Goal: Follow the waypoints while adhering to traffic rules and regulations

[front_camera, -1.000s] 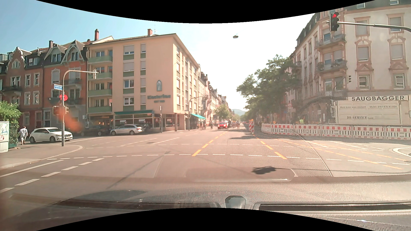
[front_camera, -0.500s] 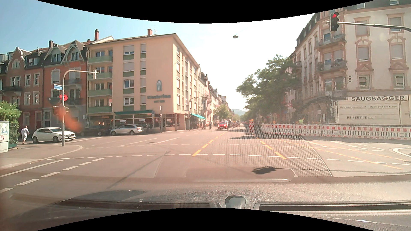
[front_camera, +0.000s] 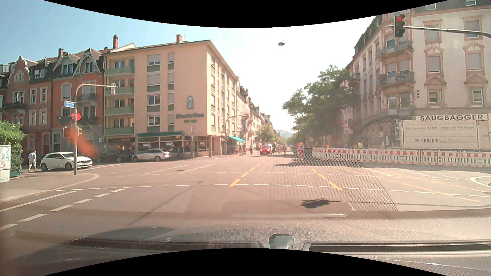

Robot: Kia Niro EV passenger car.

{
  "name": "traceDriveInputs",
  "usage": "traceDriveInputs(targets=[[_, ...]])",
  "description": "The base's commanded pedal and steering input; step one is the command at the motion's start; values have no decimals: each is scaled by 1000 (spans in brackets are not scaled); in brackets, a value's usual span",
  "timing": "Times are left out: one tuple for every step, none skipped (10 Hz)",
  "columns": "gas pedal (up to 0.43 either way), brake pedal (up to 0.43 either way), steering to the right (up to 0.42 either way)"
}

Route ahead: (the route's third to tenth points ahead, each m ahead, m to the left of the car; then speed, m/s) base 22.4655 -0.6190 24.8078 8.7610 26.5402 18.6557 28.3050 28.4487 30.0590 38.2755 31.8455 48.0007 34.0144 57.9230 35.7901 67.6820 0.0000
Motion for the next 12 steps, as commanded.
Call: traceDriveInputs(targets=[[0,238,17],[0,238,17],[0,244,17],[0,238,17],[0,238,17],[0,244,17],[0,244,17],[0,238,17],[0,244,17],[0,244,17],[0,244,17],[0,244,17]])
